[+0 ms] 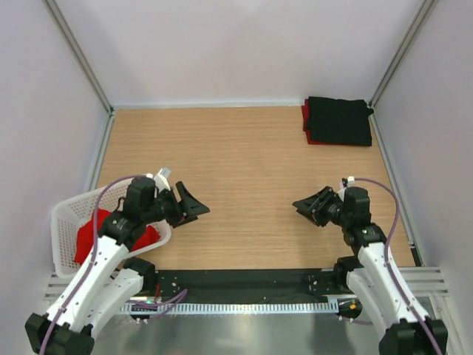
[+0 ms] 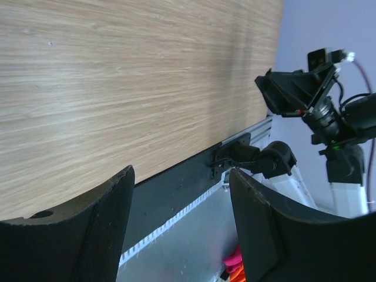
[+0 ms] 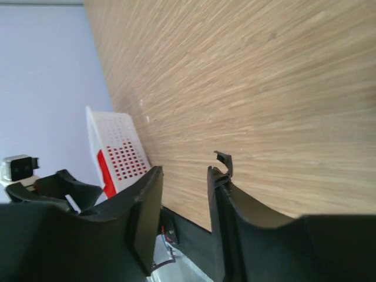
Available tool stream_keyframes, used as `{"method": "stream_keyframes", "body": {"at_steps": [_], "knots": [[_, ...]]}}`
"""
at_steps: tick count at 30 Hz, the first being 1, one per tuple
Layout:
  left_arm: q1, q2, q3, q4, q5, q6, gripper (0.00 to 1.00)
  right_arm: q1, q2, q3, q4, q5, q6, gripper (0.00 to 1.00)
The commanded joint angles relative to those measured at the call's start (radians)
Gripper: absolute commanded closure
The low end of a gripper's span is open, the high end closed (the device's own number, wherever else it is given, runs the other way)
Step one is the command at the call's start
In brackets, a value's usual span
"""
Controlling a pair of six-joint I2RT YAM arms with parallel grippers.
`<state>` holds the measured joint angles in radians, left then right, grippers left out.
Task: Fold and stack the t-shirts
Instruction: Neatly place the folded tshirt to the corner
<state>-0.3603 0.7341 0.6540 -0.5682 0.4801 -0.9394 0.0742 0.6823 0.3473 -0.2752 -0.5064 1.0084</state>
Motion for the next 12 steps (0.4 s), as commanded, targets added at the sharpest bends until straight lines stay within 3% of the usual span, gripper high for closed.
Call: {"method": "stream_keyframes", "body": {"at_steps": [1, 4, 5, 12], "knots": [[-0.003, -0.142, -0.062, 0.039, -0.006, -0.054, 0.33, -0.004, -0.181, -0.073, -0.048, -0.043, 0.094, 0.53], [-0.002, -0.292, -0.132, 0.033, -0.003, -0.075, 0.32, -0.002, -0.295, -0.114, -0.157, -0.047, 0.082, 0.43], [-0.003, -0.329, -0.146, 0.019, -0.009, -0.091, 0.31, -0.002, -0.323, -0.126, -0.179, -0.055, 0.081, 0.34], [-0.003, -0.634, -0.295, 0.008, 0.023, -0.211, 0.29, -0.004, -0.616, -0.211, -0.237, -0.121, 0.14, 0.21]]}}
